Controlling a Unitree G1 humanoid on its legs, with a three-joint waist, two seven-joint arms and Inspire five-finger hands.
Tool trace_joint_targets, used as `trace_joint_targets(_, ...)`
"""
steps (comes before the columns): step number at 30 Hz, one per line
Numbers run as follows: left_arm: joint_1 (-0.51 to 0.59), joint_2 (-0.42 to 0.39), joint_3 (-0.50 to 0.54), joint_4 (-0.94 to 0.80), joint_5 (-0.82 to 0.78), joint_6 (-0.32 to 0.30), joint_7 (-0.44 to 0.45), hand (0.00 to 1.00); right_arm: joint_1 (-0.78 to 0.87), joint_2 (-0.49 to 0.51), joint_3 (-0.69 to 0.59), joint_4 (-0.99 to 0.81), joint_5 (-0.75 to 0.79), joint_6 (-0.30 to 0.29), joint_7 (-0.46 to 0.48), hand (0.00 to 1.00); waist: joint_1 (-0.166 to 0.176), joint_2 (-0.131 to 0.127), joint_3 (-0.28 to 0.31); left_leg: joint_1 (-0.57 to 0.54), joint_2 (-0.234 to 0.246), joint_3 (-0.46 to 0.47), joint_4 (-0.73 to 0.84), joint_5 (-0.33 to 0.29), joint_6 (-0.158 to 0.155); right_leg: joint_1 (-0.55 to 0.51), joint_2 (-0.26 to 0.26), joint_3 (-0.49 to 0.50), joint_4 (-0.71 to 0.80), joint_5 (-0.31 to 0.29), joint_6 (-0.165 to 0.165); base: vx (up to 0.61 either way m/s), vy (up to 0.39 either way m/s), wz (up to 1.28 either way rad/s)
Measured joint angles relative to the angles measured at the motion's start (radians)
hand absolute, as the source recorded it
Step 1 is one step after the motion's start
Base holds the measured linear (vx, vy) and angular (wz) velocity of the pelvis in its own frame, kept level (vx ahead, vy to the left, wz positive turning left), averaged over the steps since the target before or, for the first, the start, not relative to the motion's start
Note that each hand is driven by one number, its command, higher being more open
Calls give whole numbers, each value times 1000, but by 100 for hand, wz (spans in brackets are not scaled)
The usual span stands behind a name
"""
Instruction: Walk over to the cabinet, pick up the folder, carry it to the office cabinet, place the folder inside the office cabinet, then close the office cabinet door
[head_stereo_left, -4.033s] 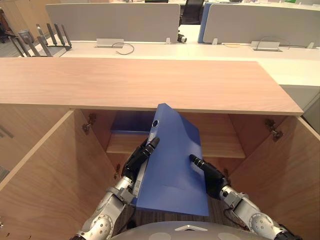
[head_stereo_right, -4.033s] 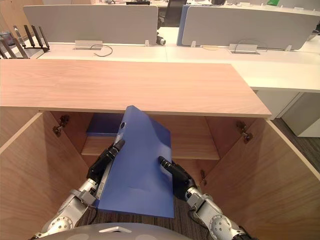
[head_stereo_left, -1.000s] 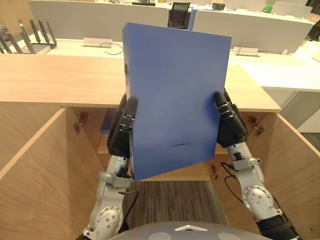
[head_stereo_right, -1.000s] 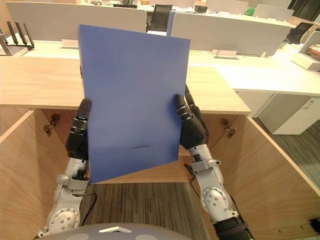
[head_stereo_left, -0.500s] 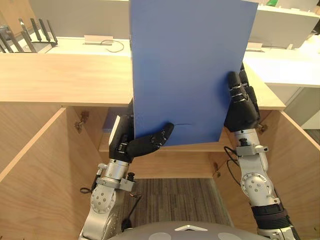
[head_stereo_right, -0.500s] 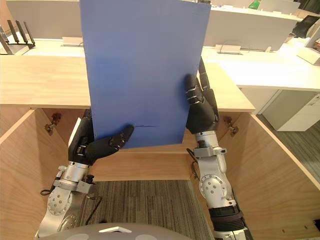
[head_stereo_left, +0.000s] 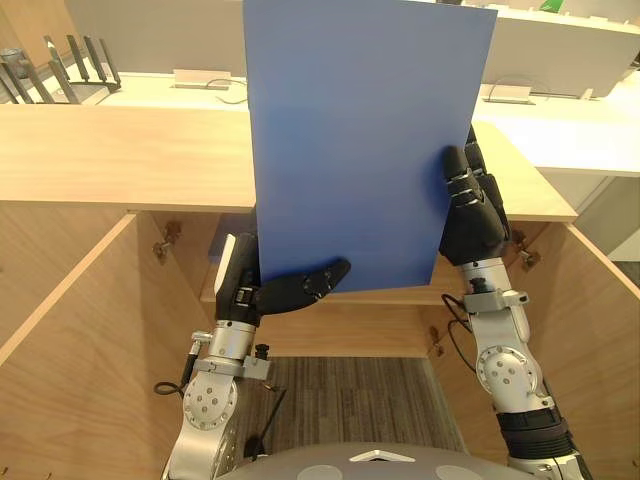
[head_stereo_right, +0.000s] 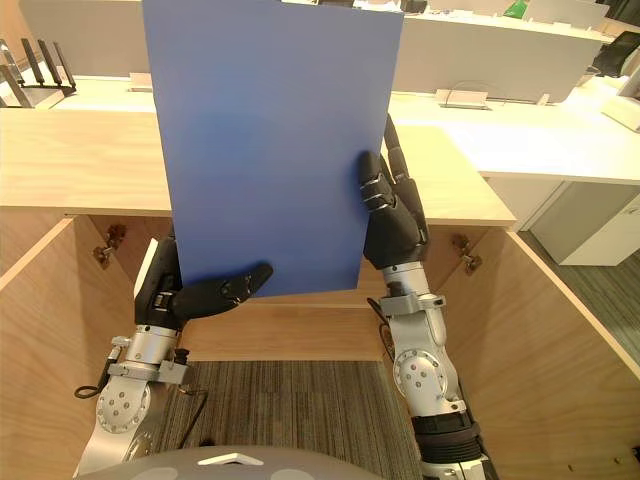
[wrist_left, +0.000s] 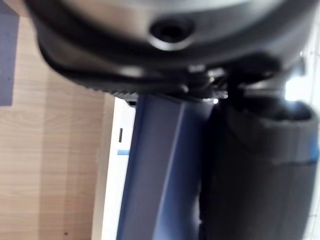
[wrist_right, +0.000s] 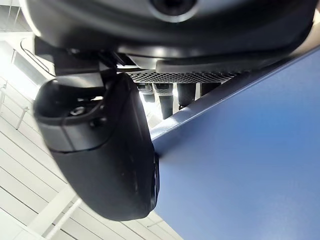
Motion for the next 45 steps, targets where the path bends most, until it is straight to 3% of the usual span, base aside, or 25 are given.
trace_joint_targets(5, 34, -3, 36, 96, -110, 13, -97, 100, 4, -6, 6, 0, -46, 35, 26, 0, -1, 8, 5, 0, 0, 0, 0, 0, 0, 0, 0, 0, 1, 0, 0, 0, 0, 0)
trace_joint_targets(11, 47, -29, 82, 411, -590, 111, -301, 100, 38, 5, 64, 4, -74, 118, 45, 0, 3, 14, 14, 0, 0, -1, -1, 1, 1, 1, -1, -4, 1, 1, 2, 0, 0, 0)
trace_joint_targets(14, 71, -84, 132, 502, -683, 149, -328, 100, 52, 23, 67, 16, -70, 131, 45, 0, 3, 10, 27, 1, -1, -11, -1, 3, 2, 10, -2, -17, 1, 1, 2, 0, 0, 10)
trace_joint_targets(16, 72, -111, 184, 562, -738, 168, -323, 100, 52, 29, 61, 16, -51, 131, 45, 0, 2, 13, 36, 2, -2, -18, -1, 3, 3, 16, -2, -25, 1, 0, 3, -17, -1, 12)
trace_joint_targets(19, 73, -150, 336, 725, -821, 182, -210, 100, 53, 103, 40, -7, 132, 121, 78, 0, -3, 22, 42, 3, -1, -19, -1, 4, 3, 18, -2, -30, 1, 0, 4, -9, -4, 3)
trace_joint_targets(23, 145, -151, 435, 793, -903, 183, -138, 100, 53, 180, -17, -113, 248, 42, 114, 0, 9, 17, 46, 2, -8, -35, -1, 5, 5, 33, -12, -58, 1, -7, 6, 7, 1, 18)
trace_joint_targets(29, 171, -167, 449, 858, -902, 181, -136, 100, 75, 182, -28, -113, 250, 19, 132, 0, 26, 16, 48, 0, -21, -46, -1, 7, 9, 37, -24, -73, 3, -15, 16, -14, 12, 9)
trace_joint_targets(36, 141, -171, 450, 971, -893, 188, -140, 100, 85, 179, 12, -34, 248, 46, 132, 0, 25, -2, 55, -12, -25, -60, -1, 15, 19, 33, -25, -85, 3, -13, 16, 0, -4, 5)
trace_joint_targets(45, 105, -122, 420, 1082, -832, 191, -151, 100, 84, 112, 134, 123, 250, 110, 139, 0, 26, 5, 62, -14, -32, -74, -1, 11, 16, 40, -28, -97, 5, -20, 16, 11, -9, 5)
